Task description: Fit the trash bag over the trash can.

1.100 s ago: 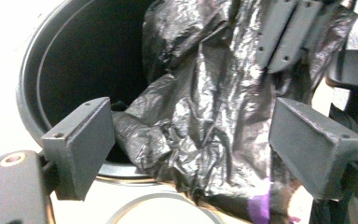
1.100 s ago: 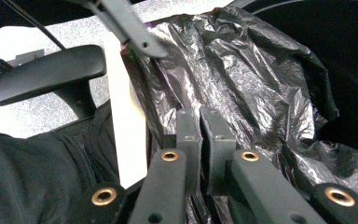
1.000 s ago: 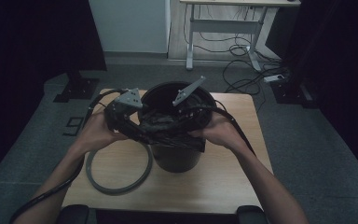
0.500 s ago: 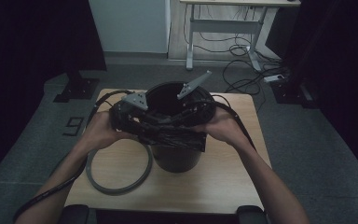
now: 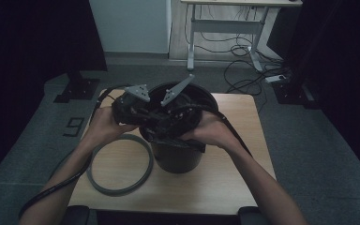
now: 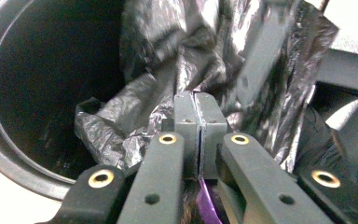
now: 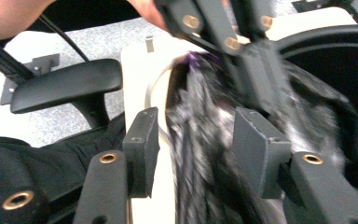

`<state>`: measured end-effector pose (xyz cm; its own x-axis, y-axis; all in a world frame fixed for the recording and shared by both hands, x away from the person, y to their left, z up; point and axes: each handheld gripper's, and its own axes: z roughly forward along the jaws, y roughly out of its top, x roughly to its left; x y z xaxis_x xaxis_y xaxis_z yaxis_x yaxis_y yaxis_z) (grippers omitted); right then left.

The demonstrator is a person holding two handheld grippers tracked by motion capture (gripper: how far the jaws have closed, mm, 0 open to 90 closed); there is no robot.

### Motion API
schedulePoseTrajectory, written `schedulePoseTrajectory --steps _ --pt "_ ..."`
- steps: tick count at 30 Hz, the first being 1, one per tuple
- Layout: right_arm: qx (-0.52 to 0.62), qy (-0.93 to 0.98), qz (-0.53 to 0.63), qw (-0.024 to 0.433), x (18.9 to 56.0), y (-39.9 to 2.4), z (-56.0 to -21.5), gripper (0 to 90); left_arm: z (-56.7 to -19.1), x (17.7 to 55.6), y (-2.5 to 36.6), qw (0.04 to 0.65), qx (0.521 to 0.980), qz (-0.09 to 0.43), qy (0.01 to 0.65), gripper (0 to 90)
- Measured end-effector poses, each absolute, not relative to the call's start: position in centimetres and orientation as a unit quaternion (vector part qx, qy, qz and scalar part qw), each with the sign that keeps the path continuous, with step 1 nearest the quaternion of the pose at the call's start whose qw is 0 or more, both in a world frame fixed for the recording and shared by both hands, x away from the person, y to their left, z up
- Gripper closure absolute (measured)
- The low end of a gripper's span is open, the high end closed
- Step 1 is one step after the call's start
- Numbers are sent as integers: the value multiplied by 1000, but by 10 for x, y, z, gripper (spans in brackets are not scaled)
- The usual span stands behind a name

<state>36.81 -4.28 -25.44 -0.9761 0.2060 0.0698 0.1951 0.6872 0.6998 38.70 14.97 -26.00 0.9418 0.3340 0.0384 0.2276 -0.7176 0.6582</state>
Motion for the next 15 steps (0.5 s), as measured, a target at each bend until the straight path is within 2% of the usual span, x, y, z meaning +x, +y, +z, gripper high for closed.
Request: schedulePoseTrajectory --steps 4,8,10,11,15 --pt "111 921 372 14 370 -28 -262 481 -261 392 152 353 918 73 165 883" --pt "124 924 359 40 374 -22 -267 696 -261 393 153 363 914 63 167 883" --pt "132 922 361 39 376 -23 -268 832 -261 393 154 364 914 64 167 884" --pt "131 921 365 43 375 -23 -267 871 -261 392 155 365 914 67 167 885" --pt "133 922 360 57 374 -29 -264 892 -259 391 159 368 912 73 166 886"
